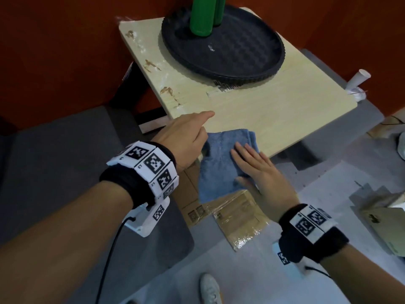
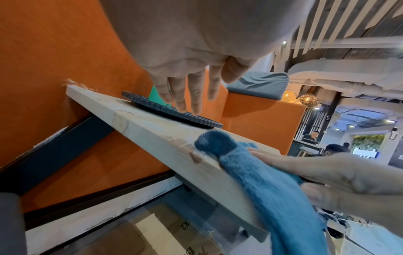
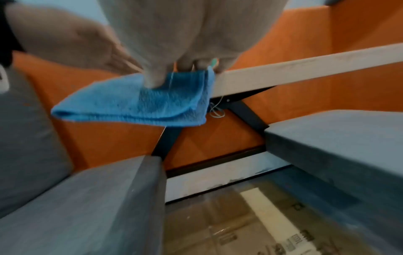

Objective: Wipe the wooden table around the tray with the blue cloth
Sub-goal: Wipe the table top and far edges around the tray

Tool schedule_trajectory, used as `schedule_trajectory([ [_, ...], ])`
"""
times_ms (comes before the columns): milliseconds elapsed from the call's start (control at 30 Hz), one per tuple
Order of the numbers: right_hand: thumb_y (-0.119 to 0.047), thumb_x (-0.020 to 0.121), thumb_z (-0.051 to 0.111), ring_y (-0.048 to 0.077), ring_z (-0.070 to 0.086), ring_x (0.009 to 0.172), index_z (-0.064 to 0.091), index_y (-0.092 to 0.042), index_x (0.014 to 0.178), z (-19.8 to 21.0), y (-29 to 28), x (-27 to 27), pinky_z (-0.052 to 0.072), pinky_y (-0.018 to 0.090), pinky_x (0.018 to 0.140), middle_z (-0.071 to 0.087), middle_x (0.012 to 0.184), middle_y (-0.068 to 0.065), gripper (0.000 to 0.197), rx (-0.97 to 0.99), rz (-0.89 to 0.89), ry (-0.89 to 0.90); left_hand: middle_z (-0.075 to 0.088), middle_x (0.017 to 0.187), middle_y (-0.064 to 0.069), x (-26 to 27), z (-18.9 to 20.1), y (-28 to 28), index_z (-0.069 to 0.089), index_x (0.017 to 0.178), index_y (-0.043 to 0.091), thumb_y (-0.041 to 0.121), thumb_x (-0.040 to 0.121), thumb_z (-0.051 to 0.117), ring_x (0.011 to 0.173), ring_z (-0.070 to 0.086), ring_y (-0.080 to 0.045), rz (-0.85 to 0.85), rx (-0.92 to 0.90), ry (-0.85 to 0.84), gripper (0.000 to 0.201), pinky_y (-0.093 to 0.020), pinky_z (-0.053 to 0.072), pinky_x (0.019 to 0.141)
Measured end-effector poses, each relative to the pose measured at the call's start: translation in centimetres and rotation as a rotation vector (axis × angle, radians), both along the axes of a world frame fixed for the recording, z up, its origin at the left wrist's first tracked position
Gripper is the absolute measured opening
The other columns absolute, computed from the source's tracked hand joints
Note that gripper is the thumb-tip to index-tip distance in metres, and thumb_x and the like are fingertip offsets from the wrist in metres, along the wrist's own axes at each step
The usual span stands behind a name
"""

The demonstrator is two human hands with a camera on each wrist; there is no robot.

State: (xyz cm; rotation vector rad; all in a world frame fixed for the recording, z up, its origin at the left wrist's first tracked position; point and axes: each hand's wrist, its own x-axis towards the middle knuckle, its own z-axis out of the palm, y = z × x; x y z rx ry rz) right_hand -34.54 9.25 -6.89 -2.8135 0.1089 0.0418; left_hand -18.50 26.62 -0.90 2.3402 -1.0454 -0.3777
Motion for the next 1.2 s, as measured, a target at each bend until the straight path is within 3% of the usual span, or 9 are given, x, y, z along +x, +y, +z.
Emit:
schedule_trajectory([
  [100, -0.039, 0.101, 0.026, 0.014, 0.003, 0.148, 0.02, -0.021, 0.151, -1.2, 2.5, -0.1, 0.01, 0.04, 0.121, 0.013, 0.159, -0.002, 0.053, 0.012, -0.123, -0.039, 0.045, 0.143, -0.001, -0.8, -0.7, -0.2, 0.038, 0.143, 0.02, 0.018, 0.099, 0.032, 0.133, 0.037, -0.017, -0.032, -0.018, -0.068, 0.045, -0.03, 0.028, 0.111],
  [233, -0.033, 0.097, 0.026, 0.033, 0.034, 0.139, 0.039, -0.006, 0.144, -1.5, 6.1, -0.2, 0.02, 0.044, 0.114, 0.038, 0.149, 0.016, 0.055, -0.251, -0.173, -0.066, 0.039, 0.148, 0.0, -2.9, -1.1, 0.3, 0.041, 0.142, 0.017, 0.018, 0.096, 0.037, 0.142, 0.026, -0.016, -0.073, 0.013, -0.156, 0.046, -0.029, 0.016, 0.115],
  [333, -0.037, 0.096, 0.028, 0.028, 0.041, 0.136, 0.041, -0.01, 0.143, -0.3, 6.4, 0.0, 0.027, 0.045, 0.113, 0.041, 0.148, 0.012, 0.056, -0.309, -0.202, -0.017, 0.048, 0.142, -0.008, -7.5, -1.2, 0.5, 0.05, 0.134, 0.009, 0.014, 0.087, 0.038, 0.134, 0.04, -0.024, -0.093, 0.05, -0.268, 0.049, -0.036, 0.029, 0.112],
  [533, -0.037, 0.086, 0.04, 0.024, 0.062, 0.114, 0.062, -0.012, 0.125, 0.9, 7.0, 0.6, 0.049, 0.033, 0.091, 0.063, 0.128, 0.006, 0.052, -0.259, -0.233, -0.01, 0.036, 0.14, -0.002, -13.2, -3.1, -0.3, 0.034, 0.144, 0.012, 0.03, 0.081, 0.012, 0.128, 0.037, -0.019, 0.177, 0.062, 0.002, 0.069, -0.032, 0.042, 0.104],
  [700, -0.035, 0.083, 0.063, 0.015, 0.056, 0.104, 0.063, -0.026, 0.122, 3.0, 1.8, 1.0, 0.043, 0.039, 0.094, 0.062, 0.126, -0.012, 0.041, -0.012, -0.196, -0.146, 0.017, 0.144, -0.005, -13.3, -3.1, -1.1, 0.031, 0.143, 0.013, 0.036, 0.094, 0.022, 0.135, 0.021, -0.019, 0.284, 0.017, 0.104, 0.055, -0.026, 0.032, 0.106],
  [833, -0.036, 0.09, 0.058, 0.022, 0.037, 0.131, 0.049, -0.022, 0.138, 1.9, -2.1, 2.1, 0.03, 0.04, 0.108, 0.038, 0.151, -0.002, 0.051, -0.093, -0.278, -0.191, 0.009, 0.145, -0.011, -12.2, -2.7, -3.5, 0.034, 0.136, 0.01, 0.033, 0.098, 0.038, 0.126, 0.037, -0.023, 0.445, 0.008, 0.185, 0.044, -0.023, 0.037, 0.097],
  [933, -0.045, 0.095, 0.047, 0.022, 0.02, 0.144, 0.036, -0.018, 0.146, 0.8, -4.0, 2.6, 0.014, 0.033, 0.116, 0.021, 0.158, 0.004, 0.058, -0.078, -0.314, -0.131, 0.003, 0.145, -0.015, -11.6, -3.0, -5.7, 0.029, 0.135, 0.008, 0.026, 0.097, 0.046, 0.12, 0.043, -0.031, 0.553, 0.057, 0.263, 0.046, -0.035, 0.047, 0.092],
  [1100, -0.048, 0.1, 0.017, 0.018, -0.002, 0.148, 0.013, -0.021, 0.152, -0.4, -6.5, 3.6, 0.004, 0.039, 0.12, 0.0, 0.162, 0.003, 0.059, -0.079, -0.3, -0.07, -0.012, 0.147, -0.017, -11.4, -4.4, -8.1, 0.001, 0.149, 0.01, 0.019, 0.096, 0.045, 0.14, -0.005, -0.046, 0.635, 0.201, 0.231, 0.069, -0.052, 0.029, 0.111],
  [1200, -0.045, 0.101, 0.021, 0.019, -0.007, 0.148, 0.005, -0.019, 0.153, -0.6, -8.5, 4.9, 0.001, 0.041, 0.12, -0.007, 0.161, 0.003, 0.06, -0.112, -0.277, -0.008, -0.011, 0.151, -0.019, -10.9, -4.9, -8.4, -0.005, 0.151, 0.012, 0.038, 0.099, 0.031, 0.141, -0.003, -0.046, 0.634, 0.26, 0.153, 0.068, -0.051, 0.024, 0.114],
])
